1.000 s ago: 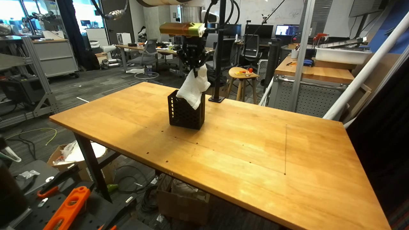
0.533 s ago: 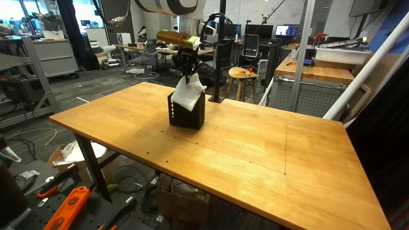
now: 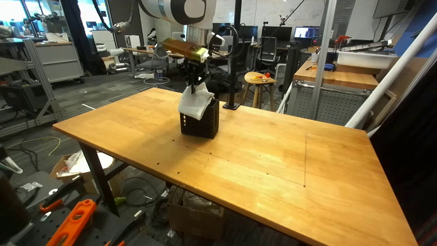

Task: Put the white towel in the black basket.

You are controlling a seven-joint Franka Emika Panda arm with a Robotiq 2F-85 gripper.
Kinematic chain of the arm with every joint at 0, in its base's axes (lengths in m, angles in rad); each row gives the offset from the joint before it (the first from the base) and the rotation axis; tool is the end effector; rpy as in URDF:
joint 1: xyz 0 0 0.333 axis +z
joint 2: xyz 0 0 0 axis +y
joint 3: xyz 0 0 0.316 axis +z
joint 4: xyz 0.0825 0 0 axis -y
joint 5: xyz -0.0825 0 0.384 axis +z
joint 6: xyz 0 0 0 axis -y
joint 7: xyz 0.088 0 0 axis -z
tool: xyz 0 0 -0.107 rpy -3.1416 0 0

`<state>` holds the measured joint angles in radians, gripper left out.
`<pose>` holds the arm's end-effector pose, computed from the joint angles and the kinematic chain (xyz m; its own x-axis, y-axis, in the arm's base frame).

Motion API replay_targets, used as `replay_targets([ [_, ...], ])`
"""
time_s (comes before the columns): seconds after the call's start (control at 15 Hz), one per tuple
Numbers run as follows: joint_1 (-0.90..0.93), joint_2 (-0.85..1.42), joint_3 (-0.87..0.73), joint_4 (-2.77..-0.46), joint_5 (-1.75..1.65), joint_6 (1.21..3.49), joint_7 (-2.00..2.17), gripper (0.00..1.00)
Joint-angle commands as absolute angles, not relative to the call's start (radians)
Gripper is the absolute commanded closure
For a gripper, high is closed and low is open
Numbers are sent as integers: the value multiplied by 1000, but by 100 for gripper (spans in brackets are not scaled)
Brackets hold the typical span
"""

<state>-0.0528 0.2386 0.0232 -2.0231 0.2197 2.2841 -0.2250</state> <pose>0.5940 -0.0129 0.3349 0.9977 0.0483 0.0480 0.0557 -0.9844 -0.1668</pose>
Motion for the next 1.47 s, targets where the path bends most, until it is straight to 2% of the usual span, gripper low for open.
replay_targets([
  [0.0,-68,218,17,-2068,199,2352,-301,91],
  [1.4,-88,310,56,-2079,189,2410,-500,91],
])
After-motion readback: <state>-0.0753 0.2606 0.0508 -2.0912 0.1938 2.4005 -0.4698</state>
